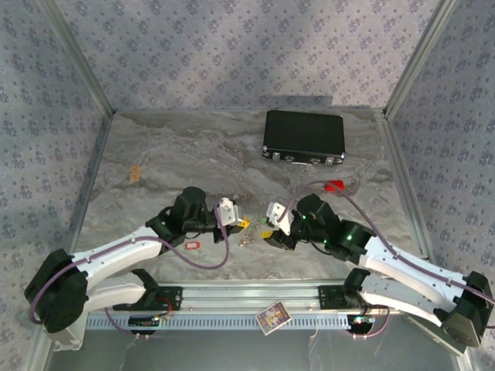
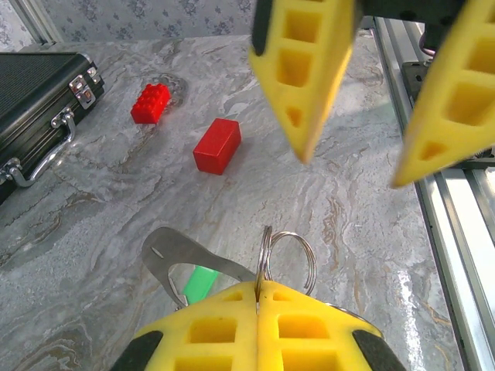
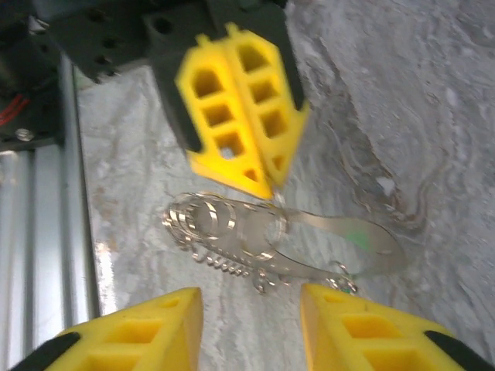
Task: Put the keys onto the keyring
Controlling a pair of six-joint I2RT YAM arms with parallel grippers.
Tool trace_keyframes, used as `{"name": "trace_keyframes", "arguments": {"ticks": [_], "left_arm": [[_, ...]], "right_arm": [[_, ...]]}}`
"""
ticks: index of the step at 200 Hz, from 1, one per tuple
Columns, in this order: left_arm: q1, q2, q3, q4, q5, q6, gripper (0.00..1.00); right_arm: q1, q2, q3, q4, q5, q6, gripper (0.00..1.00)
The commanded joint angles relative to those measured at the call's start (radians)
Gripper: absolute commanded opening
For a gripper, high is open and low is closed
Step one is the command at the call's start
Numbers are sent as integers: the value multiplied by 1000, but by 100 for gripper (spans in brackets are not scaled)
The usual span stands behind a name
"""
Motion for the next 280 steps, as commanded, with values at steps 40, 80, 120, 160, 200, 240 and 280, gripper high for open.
{"name": "trace_keyframes", "arguments": {"ticks": [40,80,120,160,200,240,280], "left_arm": [[-3,-16,12,23,14,20,0],[-4,-16,11,27,13,20,0],[-5,-21,11,29,5,19,0],[-4,-18,11,35,3,18,0],[-5,-14,12,40,-1,15,0],[-6,-17,14,36,-10,6,0],[-7,-12,61,-49,-42,3,0]], "right_arm": [[-69,108,18,94,-41,294,45],[-78,157,-11,237,-189,425,44],[-75,192,-14,225,-247,424,38],[-75,183,-24,193,-248,418,34],[-70,193,-24,216,-249,425,23],[-64,213,-9,224,-237,413,9],[-37,188,27,89,-197,263,0]]}}
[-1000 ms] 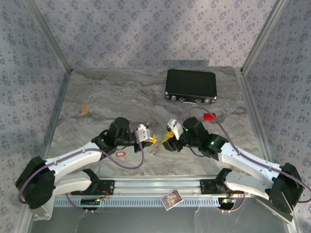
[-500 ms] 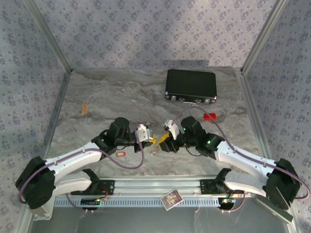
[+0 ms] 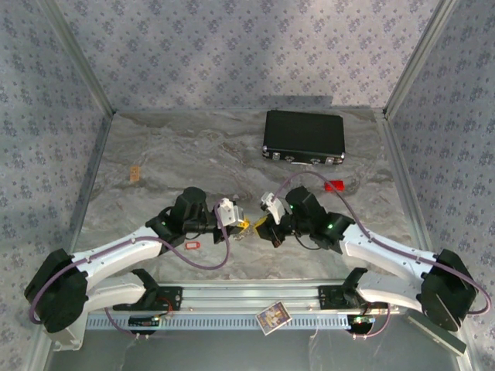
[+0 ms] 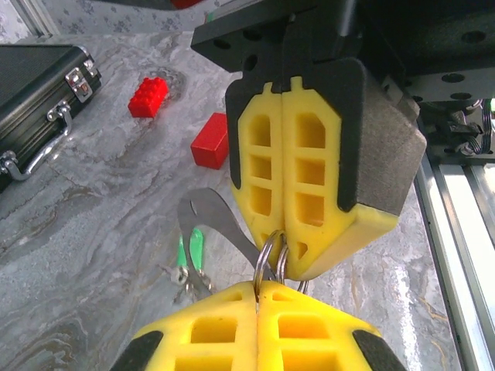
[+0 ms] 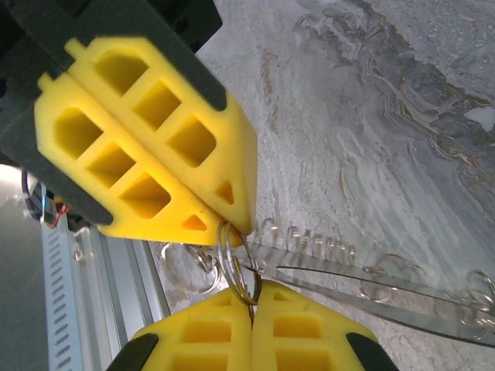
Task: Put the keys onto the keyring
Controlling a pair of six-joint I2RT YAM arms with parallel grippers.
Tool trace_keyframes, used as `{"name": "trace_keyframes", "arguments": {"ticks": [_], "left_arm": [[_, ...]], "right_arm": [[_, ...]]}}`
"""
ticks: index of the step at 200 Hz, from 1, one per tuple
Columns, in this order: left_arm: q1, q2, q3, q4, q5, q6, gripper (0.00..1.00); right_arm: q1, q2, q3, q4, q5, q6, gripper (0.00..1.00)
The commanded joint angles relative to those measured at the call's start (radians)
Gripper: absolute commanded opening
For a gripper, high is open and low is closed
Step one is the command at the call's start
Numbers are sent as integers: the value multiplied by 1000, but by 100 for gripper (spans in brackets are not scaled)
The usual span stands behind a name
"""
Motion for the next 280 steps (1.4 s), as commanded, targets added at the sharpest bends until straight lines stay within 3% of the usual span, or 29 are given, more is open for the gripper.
{"name": "trace_keyframes", "arguments": {"ticks": [1,70,150,162,176,194,226,280], "left_arm": [[-4,-12,59,-27,-35,5,0],[-33,-9,107,-95,-81,25,0],[-74,-6,136,-157,-167,45,0],[-70,-16,128,-151,-195,9,7],[-66,-31,111,-140,-213,-53,25],[-64,-48,82,-123,-179,-161,34],[-65,-124,8,-124,-101,-187,38],[-65,-97,-3,-81,-49,-3,35]], "right_arm": [[26,-23,45,-92,3,-109,0],[57,-6,128,-294,66,-311,0],[55,26,173,-335,95,-394,0],[55,20,166,-335,95,-400,0],[57,10,159,-335,97,-414,0],[62,5,148,-336,118,-441,0],[79,-2,145,-334,147,-497,0],[125,-29,129,-268,199,-646,0]]}}
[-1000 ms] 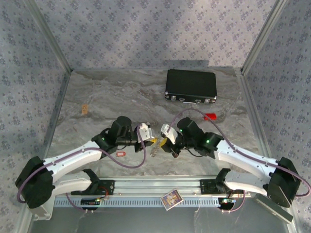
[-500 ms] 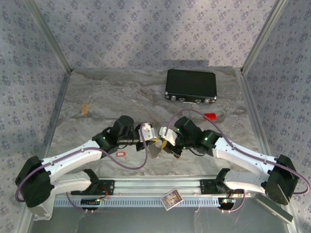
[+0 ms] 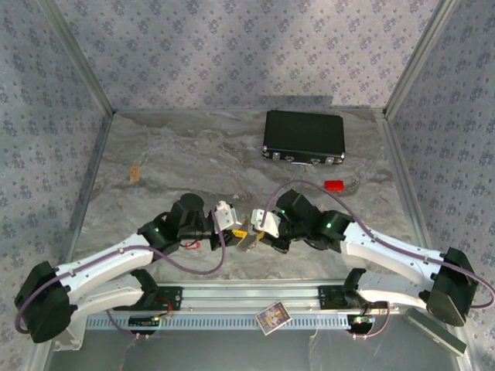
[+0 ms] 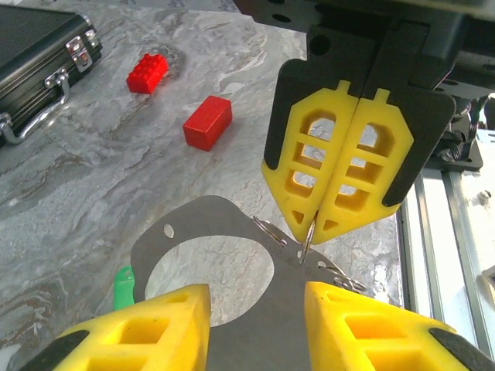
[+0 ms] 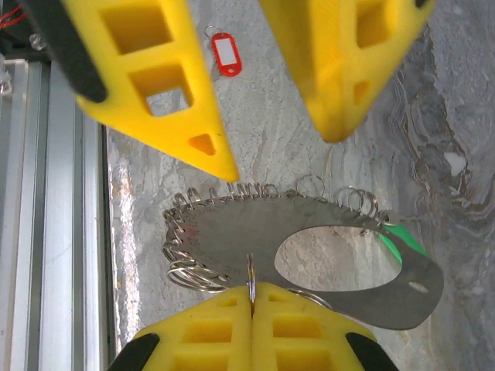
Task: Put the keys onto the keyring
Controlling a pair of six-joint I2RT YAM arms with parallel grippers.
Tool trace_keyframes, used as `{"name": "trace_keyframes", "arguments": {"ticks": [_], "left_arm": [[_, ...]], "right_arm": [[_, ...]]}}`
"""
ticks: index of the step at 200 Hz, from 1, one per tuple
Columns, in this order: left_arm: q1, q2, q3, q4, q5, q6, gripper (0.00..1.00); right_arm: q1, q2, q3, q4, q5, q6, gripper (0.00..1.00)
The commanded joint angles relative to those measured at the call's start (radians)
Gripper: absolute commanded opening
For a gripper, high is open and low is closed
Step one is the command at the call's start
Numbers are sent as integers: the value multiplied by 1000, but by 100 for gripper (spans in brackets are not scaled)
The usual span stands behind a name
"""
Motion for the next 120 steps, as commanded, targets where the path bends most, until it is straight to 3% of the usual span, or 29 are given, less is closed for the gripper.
{"name": "trace_keyframes", "arguments": {"ticks": [1,40,120], "left_arm": [[3,25,2,47,46,102,35],[3,99,48,32,81,180,32],[3,127,55,53,106,185,26]], "right_arm": [[12,-24,-2,38,29,-104,0],[15,-19,9,59,29,-176,0],[18,11,38,69,13,-163,0]]}}
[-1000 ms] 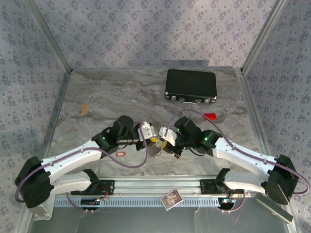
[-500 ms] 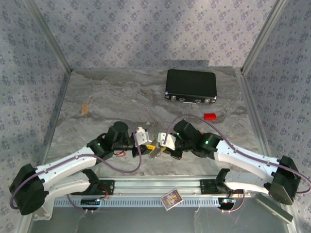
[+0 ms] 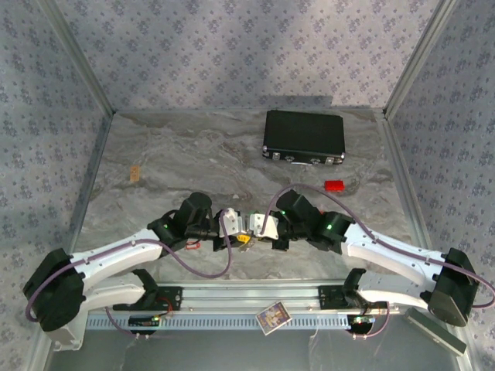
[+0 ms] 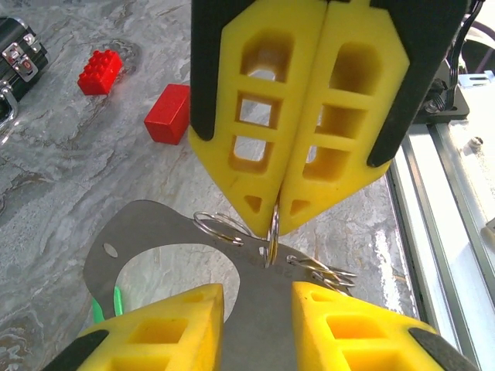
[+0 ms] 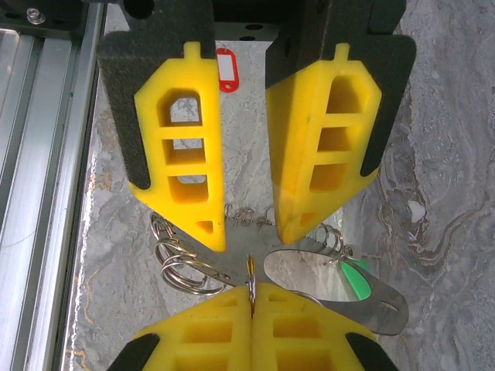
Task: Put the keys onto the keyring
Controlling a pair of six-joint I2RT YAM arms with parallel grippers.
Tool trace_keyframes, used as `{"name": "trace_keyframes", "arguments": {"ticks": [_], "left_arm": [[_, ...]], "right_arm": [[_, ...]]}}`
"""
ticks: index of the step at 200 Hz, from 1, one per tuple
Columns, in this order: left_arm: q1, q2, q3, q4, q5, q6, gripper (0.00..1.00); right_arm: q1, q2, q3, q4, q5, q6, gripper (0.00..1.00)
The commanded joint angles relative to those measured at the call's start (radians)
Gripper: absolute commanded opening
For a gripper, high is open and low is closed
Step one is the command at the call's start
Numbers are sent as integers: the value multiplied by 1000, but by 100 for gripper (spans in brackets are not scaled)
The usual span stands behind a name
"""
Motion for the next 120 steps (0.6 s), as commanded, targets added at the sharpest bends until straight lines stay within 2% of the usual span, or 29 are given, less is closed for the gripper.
{"name": "trace_keyframes", "arguments": {"ticks": [1,62,92,120], "left_arm": [[4,12,47,29,33,17,25],[4,-10,18,101,45,-15,21],[5,-20,3,120,52,-26,23],[30,-49,-51,220,70,-79,22]], "right_arm": [[9,15,39,22,-6,-7,0],[15,30,44,45,-13,19,0],[12,31,39,51,-8,30,0],[-9,0,1,98,-57,56,0]]}}
